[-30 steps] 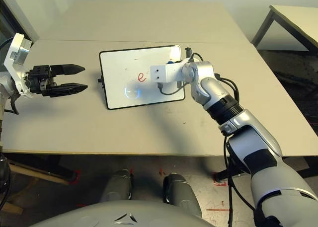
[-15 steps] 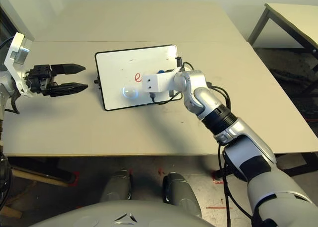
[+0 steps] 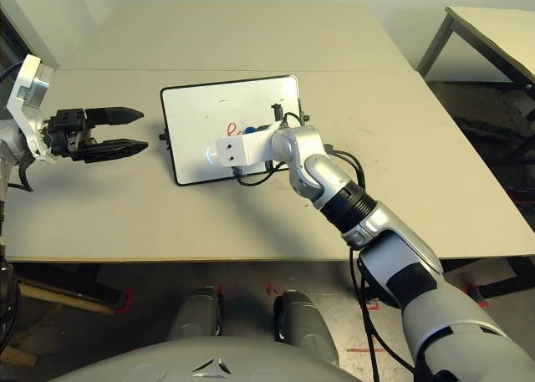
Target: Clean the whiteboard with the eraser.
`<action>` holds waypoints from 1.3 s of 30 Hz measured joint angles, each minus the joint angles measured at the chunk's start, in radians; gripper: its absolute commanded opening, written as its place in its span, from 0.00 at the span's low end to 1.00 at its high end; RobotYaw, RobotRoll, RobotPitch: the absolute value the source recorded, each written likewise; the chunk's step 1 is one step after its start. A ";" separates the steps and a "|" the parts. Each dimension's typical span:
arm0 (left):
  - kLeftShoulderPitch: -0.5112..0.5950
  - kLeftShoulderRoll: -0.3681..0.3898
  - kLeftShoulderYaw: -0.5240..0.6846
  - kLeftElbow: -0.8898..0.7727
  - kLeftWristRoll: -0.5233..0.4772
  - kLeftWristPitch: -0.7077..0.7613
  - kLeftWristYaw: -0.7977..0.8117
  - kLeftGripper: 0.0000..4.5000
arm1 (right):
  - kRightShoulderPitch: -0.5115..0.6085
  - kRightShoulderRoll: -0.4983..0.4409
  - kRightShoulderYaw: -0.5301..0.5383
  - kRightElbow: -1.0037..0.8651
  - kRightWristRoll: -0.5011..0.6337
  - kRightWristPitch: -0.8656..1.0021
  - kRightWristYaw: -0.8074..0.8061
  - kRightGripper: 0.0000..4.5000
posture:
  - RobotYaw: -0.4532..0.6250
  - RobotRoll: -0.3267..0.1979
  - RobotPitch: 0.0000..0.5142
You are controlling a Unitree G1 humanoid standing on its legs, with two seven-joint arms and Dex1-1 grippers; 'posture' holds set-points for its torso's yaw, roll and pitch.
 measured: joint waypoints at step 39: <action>-0.007 -0.003 0.004 0.000 0.001 -0.012 0.010 1.00 | 0.004 -0.022 0.032 -0.051 -0.074 0.020 0.013 0.05 | 0.70 0.62 0.01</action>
